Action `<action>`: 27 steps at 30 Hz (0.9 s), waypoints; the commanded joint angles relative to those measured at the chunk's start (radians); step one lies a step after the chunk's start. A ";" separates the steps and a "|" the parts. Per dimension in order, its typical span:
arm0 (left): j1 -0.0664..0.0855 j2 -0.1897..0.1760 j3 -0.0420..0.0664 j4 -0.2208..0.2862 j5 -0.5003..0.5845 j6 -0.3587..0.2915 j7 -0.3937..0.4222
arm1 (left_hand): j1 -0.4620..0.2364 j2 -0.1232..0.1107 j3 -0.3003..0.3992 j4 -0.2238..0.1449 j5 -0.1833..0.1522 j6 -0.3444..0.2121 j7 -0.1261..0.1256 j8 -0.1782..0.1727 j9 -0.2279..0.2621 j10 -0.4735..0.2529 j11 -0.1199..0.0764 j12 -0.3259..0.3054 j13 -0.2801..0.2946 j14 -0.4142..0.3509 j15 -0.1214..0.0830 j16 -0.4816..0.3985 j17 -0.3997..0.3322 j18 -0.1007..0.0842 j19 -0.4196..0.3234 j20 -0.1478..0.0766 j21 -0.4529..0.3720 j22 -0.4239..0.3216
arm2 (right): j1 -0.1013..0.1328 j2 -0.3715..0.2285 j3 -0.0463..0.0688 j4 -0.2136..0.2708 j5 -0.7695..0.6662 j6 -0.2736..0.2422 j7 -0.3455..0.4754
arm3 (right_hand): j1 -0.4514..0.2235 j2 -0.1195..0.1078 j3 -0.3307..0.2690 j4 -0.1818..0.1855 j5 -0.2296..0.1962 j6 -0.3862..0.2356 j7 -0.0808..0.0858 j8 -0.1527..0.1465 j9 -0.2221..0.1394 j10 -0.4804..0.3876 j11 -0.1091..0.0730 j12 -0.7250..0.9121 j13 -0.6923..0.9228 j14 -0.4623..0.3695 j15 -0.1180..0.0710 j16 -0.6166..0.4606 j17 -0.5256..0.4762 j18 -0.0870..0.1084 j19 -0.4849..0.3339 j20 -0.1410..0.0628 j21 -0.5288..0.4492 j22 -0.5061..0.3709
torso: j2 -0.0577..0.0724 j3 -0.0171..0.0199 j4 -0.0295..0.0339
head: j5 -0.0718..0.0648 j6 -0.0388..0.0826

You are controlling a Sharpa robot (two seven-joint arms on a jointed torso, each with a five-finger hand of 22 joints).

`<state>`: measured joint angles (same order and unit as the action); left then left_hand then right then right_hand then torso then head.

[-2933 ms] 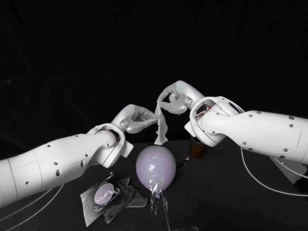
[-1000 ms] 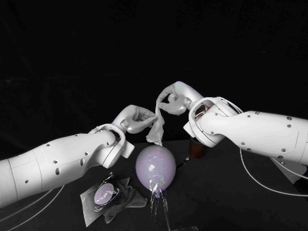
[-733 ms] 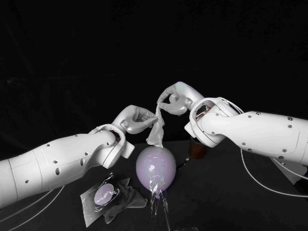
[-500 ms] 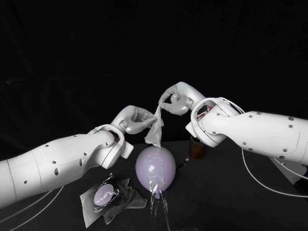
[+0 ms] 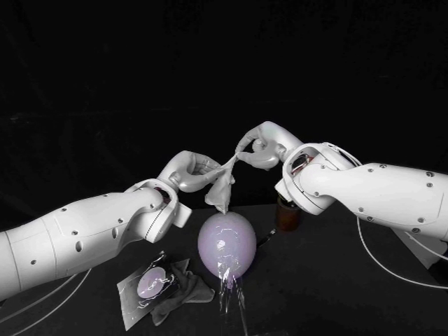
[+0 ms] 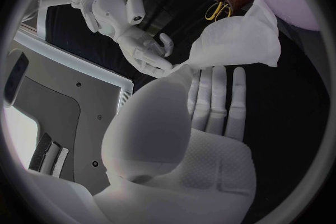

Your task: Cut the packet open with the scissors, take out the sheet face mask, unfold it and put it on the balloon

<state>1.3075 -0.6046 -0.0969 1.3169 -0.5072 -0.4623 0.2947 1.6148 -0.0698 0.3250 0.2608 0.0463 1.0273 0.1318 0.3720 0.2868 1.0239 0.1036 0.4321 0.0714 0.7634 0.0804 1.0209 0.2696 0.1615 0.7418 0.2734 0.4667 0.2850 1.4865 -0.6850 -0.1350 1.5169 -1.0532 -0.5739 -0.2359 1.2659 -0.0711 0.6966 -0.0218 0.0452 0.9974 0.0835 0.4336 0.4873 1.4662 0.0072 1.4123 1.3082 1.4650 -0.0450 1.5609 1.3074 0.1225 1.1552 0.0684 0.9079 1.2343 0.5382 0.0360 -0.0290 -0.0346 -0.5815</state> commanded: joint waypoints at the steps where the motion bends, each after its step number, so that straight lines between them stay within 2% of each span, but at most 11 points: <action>1: 0.004 -0.001 0.004 0.001 0.012 0.016 -0.008 | -0.009 -0.004 -0.010 0.003 0.001 0.004 -0.007 0.011 0.051 0.011 0.000 -0.002 0.001 0.007 -0.004 0.004 0.002 0.018 0.007 -0.003 0.003 0.001 | -0.001 -0.002 0.000 0.002 -0.007 0.028 0.008 | -0.003 0.007 0.006 -0.001 0.003 0.013 -0.008 0.038 0.026 0.043 -0.007 0.003 0.135 0.099 -0.008 0.003 0.243 0.020 0.004 -0.001 0.001 0.001 | 0.000 0.0006 -0.0004 | 0.000 0.000; 6: 0.010 -0.003 0.007 -0.004 0.008 0.041 -0.027 | -0.016 -0.005 -0.015 0.008 0.001 0.004 -0.012 0.018 0.055 0.018 -0.003 -0.002 0.002 0.008 -0.006 0.006 0.003 0.017 0.007 -0.003 0.003 0.002 | -0.002 -0.004 0.000 0.004 -0.006 0.028 0.009 | -0.003 0.007 0.006 -0.001 0.003 0.013 -0.008 0.038 0.026 0.043 -0.007 0.003 0.135 0.099 -0.008 0.003 0.243 0.020 0.004 -0.001 0.001 0.001 | 0.000 0.0001 -0.0008 | -0.001 0.000; 9: 0.017 -0.005 0.008 -0.007 0.004 0.065 -0.041 | -0.032 0.009 -0.016 0.026 0.001 -0.010 -0.008 0.017 0.055 0.013 -0.002 -0.009 0.000 0.003 -0.006 0.004 0.004 0.016 0.005 -0.001 0.000 0.000 | -0.002 -0.005 0.000 0.004 -0.006 0.026 0.009 | -0.003 0.007 0.006 -0.001 0.003 0.013 -0.008 0.038 0.026 0.043 -0.007 0.003 0.135 0.099 -0.008 0.003 0.243 0.020 0.004 -0.001 0.001 0.001 | 0.000 0.0004 -0.0001 | -0.001 -0.001; 13: 0.024 -0.006 0.008 -0.008 -0.004 0.090 -0.055 | -0.039 0.019 -0.014 0.030 0.001 -0.018 -0.004 0.015 0.054 0.010 0.000 -0.014 -0.001 -0.001 -0.005 0.003 0.004 0.016 0.002 0.000 -0.002 -0.001 | -0.003 -0.006 0.000 0.002 -0.006 0.020 0.010 | -0.003 0.007 0.006 -0.001 0.003 0.013 -0.008 0.038 0.026 0.043 -0.007 0.003 0.135 0.099 -0.008 0.003 0.243 0.020 0.004 -0.001 0.001 0.001 | 0.000 0.0006 0.0003 | -0.001 -0.001; 19: 0.037 -0.010 0.009 -0.013 -0.020 0.135 -0.081 | -0.077 0.061 -0.003 0.032 0.001 -0.047 0.013 0.000 0.046 -0.013 0.012 -0.034 -0.004 -0.024 0.005 -0.004 0.004 0.014 -0.009 0.005 -0.013 -0.006 | -0.003 -0.008 0.000 -0.006 -0.007 0.007 0.013 | -0.003 0.007 0.006 -0.001 0.003 0.013 -0.008 0.038 0.026 0.043 -0.007 0.003 0.135 0.099 -0.008 0.003 0.243 0.020 0.004 -0.001 0.001 0.001 | 0.000 0.0005 -0.0001 | -0.002 -0.002; 21: 0.040 -0.011 0.009 -0.015 -0.024 0.144 -0.086 | -0.078 0.063 -0.002 0.032 0.001 -0.048 0.014 0.000 0.045 -0.015 0.012 -0.035 -0.004 -0.025 0.006 -0.004 0.004 0.014 -0.009 0.005 -0.013 -0.007 | -0.003 -0.008 0.000 -0.009 -0.007 0.006 0.014 | -0.003 0.007 0.006 -0.001 0.003 0.013 -0.008 0.038 0.026 0.043 -0.007 0.003 0.135 0.099 -0.008 0.003 0.243 0.020 0.004 -0.001 0.001 0.001 | 0.000 0.0004 -0.0001 | -0.002 -0.002; 23: 0.045 -0.011 0.009 -0.018 -0.027 0.154 -0.091 | -0.091 0.080 0.005 0.033 0.001 -0.060 0.021 -0.008 0.041 -0.025 0.018 -0.042 -0.004 -0.035 0.010 -0.007 0.004 0.013 -0.012 0.006 -0.017 -0.008 | -0.003 -0.008 0.000 -0.012 -0.007 0.007 0.015 | -0.003 0.007 0.006 -0.001 0.003 0.013 -0.008 0.038 0.026 0.043 -0.007 0.003 0.135 0.099 -0.008 0.003 0.243 0.020 0.004 -0.001 0.001 0.001 | 0.000 0.0005 0.0002 | -0.001 -0.002; 27: 0.055 -0.011 0.009 -0.023 -0.033 0.165 -0.098 | -0.102 0.095 0.015 0.033 0.001 -0.069 0.027 -0.016 0.037 -0.035 0.023 -0.049 -0.004 -0.046 0.015 -0.010 0.004 0.012 -0.016 0.008 -0.021 -0.010 | -0.003 -0.008 0.000 -0.018 -0.009 0.009 0.018 | -0.003 0.007 0.006 -0.001 0.003 0.013 -0.008 0.038 0.026 0.043 -0.007 0.003 0.135 0.099 -0.008 0.003 0.243 0.020 0.004 -0.001 0.001 0.001 | 0.001 0.0003 -0.0001 | 0.000 -0.003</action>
<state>1.3585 -0.6169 -0.0898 1.2945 -0.5255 -0.3419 0.2122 1.5127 0.0183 0.3373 0.2936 0.0463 0.9641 0.1592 0.3581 0.3236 0.9912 0.1273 0.3864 0.0687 0.7212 0.0970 1.0141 0.2733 0.1609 0.7343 0.2807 0.4507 0.2754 1.4837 -0.6929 -0.1356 1.5009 -1.0529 -0.5645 -0.2318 1.2654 -0.0718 0.6963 -0.0220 0.0437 0.9945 0.0805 0.4336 0.4873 1.4662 0.0073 1.4121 1.3079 1.4666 -0.0466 1.5608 1.3073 0.1223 1.1552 0.0684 0.9079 1.2340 0.5383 0.0364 -0.0290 -0.0359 -0.5842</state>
